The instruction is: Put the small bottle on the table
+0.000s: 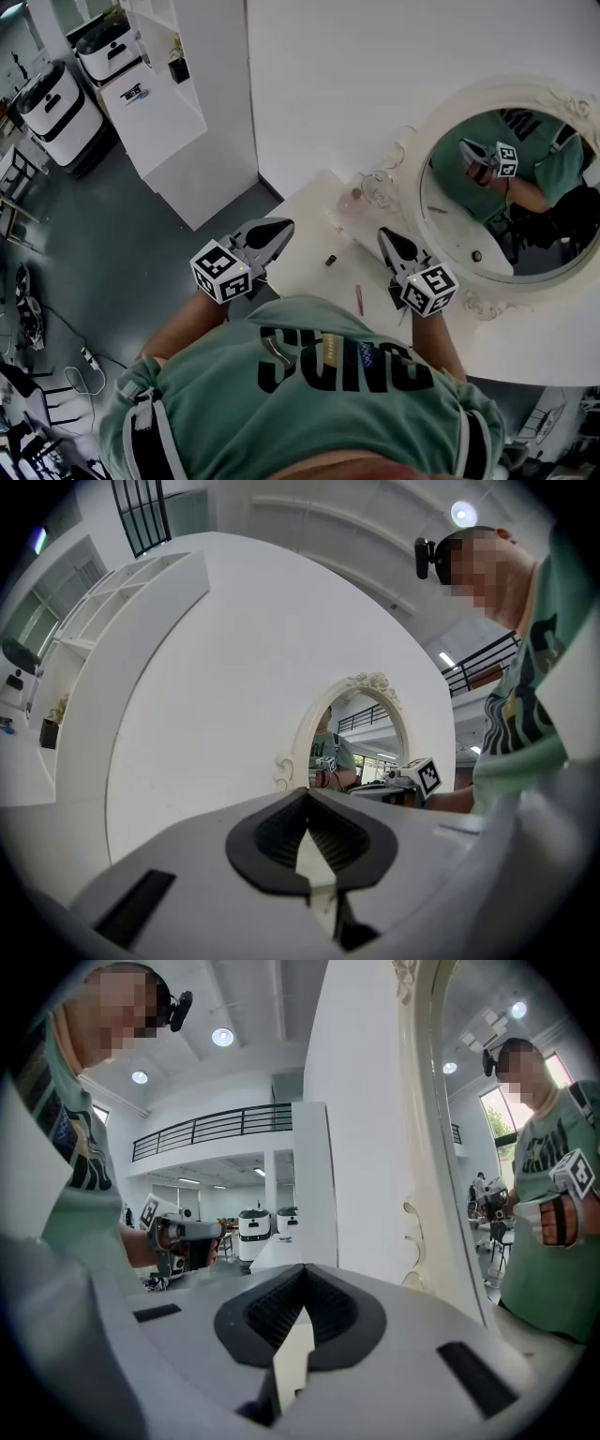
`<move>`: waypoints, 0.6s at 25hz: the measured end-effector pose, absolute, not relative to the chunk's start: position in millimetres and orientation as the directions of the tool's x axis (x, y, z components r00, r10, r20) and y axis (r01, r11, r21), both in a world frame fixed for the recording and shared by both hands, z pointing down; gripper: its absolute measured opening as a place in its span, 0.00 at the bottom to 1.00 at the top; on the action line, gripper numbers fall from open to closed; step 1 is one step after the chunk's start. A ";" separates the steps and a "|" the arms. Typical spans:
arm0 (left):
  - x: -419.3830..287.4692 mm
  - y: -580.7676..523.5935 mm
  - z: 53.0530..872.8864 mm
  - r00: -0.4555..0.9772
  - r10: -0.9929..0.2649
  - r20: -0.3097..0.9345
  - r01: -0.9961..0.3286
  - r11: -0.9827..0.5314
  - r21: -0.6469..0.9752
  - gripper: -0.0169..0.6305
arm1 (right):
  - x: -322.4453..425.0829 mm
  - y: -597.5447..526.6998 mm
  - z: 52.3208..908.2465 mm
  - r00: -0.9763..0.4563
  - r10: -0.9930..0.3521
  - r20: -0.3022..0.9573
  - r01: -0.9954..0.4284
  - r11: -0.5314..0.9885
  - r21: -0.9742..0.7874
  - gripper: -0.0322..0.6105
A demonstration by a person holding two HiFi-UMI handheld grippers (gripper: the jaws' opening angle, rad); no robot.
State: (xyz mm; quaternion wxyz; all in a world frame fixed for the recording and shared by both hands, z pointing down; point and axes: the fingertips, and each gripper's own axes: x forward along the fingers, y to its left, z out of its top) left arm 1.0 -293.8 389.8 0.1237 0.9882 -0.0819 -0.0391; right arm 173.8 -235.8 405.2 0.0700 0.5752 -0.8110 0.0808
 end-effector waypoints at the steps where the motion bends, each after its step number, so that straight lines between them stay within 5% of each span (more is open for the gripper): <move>1: 1.1 -293.5 389.9 0.984 -0.171 -0.056 -0.152 -0.956 0.251 0.03 | 173.8 -235.4 405.5 -0.329 -0.921 0.207 -0.944 0.326 -0.050 0.04; 15: 3.4 -290.4 390.4 0.985 -0.166 -0.054 -0.148 -0.958 0.246 0.03 | 175.7 -234.0 406.1 -0.336 -0.919 0.206 -0.941 0.334 -0.045 0.04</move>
